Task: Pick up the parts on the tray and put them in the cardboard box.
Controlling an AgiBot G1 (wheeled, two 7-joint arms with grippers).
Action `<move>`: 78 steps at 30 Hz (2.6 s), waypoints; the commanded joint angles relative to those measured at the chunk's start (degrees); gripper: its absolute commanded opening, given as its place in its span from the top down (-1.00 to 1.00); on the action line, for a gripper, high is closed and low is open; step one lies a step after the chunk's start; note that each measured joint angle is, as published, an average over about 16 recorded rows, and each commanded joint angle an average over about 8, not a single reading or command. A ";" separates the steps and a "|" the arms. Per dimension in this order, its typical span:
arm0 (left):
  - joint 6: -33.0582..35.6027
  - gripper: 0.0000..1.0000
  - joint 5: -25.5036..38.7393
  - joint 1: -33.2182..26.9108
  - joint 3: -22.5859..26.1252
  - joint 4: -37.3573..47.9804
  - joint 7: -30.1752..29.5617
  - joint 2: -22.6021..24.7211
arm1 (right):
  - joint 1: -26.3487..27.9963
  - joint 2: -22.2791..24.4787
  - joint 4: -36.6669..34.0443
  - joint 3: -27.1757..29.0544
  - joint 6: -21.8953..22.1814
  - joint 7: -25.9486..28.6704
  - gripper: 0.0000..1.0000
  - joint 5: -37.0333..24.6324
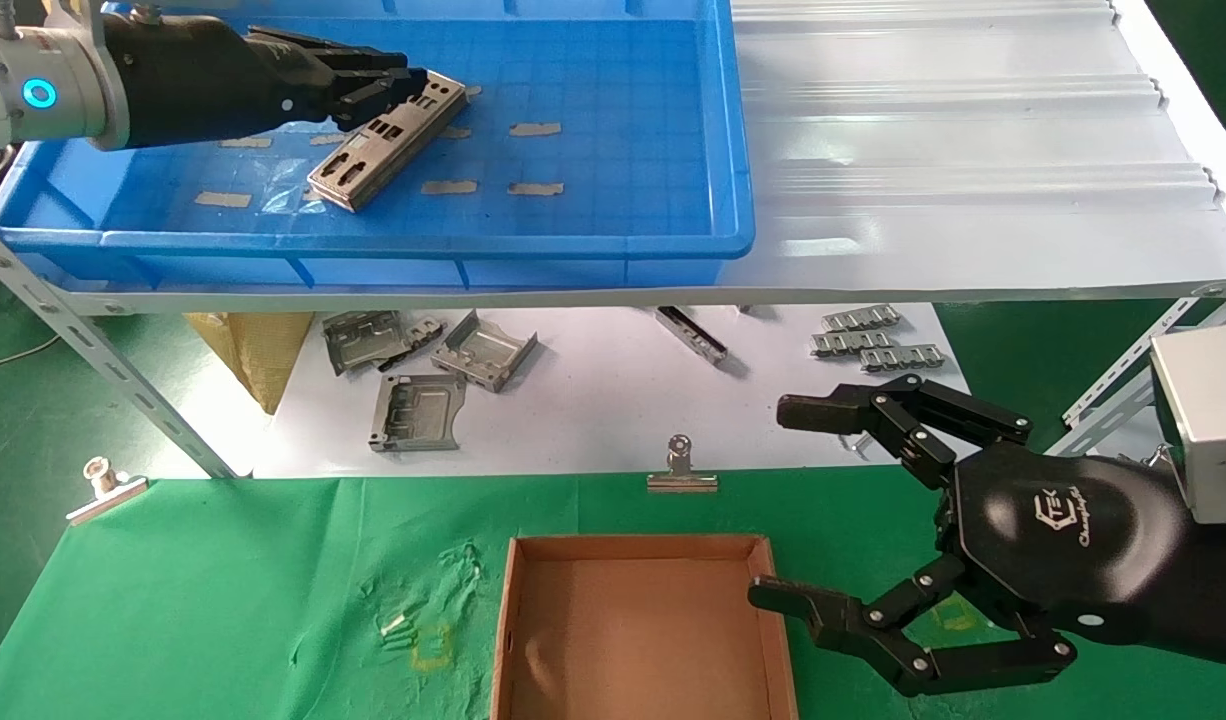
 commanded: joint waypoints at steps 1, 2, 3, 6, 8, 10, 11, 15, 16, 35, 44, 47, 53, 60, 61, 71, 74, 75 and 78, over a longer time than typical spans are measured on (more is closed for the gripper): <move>0.48 -1.00 -0.04 -0.16 -0.03 0.02 0.19 -0.11 | 0.00 0.00 0.00 0.00 0.00 0.00 -1.00 0.00; 0.52 -1.00 0.03 -0.21 0.02 0.09 0.23 -0.13 | 0.00 0.00 0.00 0.00 0.00 0.00 -1.00 0.00; 0.52 -1.00 0.10 -0.24 0.07 0.16 0.27 -0.14 | 0.00 0.00 0.00 0.00 0.00 0.00 -1.00 0.00; 0.59 -1.00 0.27 -0.31 0.19 0.47 0.20 -0.14 | 0.00 0.00 0.00 0.00 0.00 0.00 -1.00 0.00; 0.69 -1.00 0.31 -0.35 0.23 0.68 0.05 -0.11 | 0.00 0.00 0.00 0.00 0.00 0.00 -1.00 0.00; 0.84 -1.00 0.29 -0.39 0.21 0.91 -0.18 -0.09 | 0.00 0.00 0.00 0.00 0.00 0.00 -1.00 0.00; 0.95 -1.00 0.27 -0.41 0.20 1.02 -0.31 -0.08 | 0.00 0.00 0.00 0.00 0.00 0.00 -1.00 0.00; 1.50 -1.00 0.06 -0.45 0.06 1.42 -0.87 -0.11 | 0.00 0.00 0.00 0.00 0.00 0.00 -1.00 0.00; 1.67 -1.00 0.01 -0.44 0.03 1.54 -1.06 -0.13 | 0.00 0.00 0.00 0.00 0.00 0.00 -1.00 0.00; 2.17 1.00 0.43 0.11 0.33 1.96 -2.00 0.11 | 0.00 0.00 0.00 0.00 0.00 0.00 -1.00 0.00; 1.50 1.00 0.28 0.38 0.22 1.98 -2.07 0.36 | 0.00 0.00 0.00 0.00 0.00 0.00 -1.00 0.00; 1.30 1.00 0.28 0.48 0.23 2.02 -2.15 0.48 | 0.00 0.00 0.00 0.00 0.00 0.00 -1.00 0.00; 0.70 1.00 0.28 0.62 0.22 1.92 -2.02 0.63 | 0.00 0.00 0.00 0.00 0.00 0.00 -1.00 0.00; -0.02 1.00 0.15 0.59 0.12 1.63 -1.62 0.65 | 0.00 0.00 0.00 0.00 0.00 0.00 -1.00 0.00; -0.13 1.00 0.14 0.56 0.12 1.58 -1.55 0.64 | 0.00 0.00 0.00 0.00 0.00 0.00 -1.00 0.00; -0.46 1.00 0.16 0.25 0.13 1.44 -1.26 0.66 | 0.00 0.00 0.00 0.00 0.00 0.00 -1.00 0.00; -0.48 0.98 0.14 0.19 0.11 1.50 -1.34 0.71 | 0.00 0.00 0.00 0.00 0.00 0.00 -1.00 0.00; -0.48 0.89 0.13 0.18 0.11 1.52 -1.36 0.72 | 0.00 0.00 0.00 0.00 0.00 0.00 -1.00 0.00; -0.46 0.19 0.18 0.18 0.14 1.63 -1.46 0.76 | 0.00 0.00 0.00 0.00 0.00 0.00 -1.00 0.00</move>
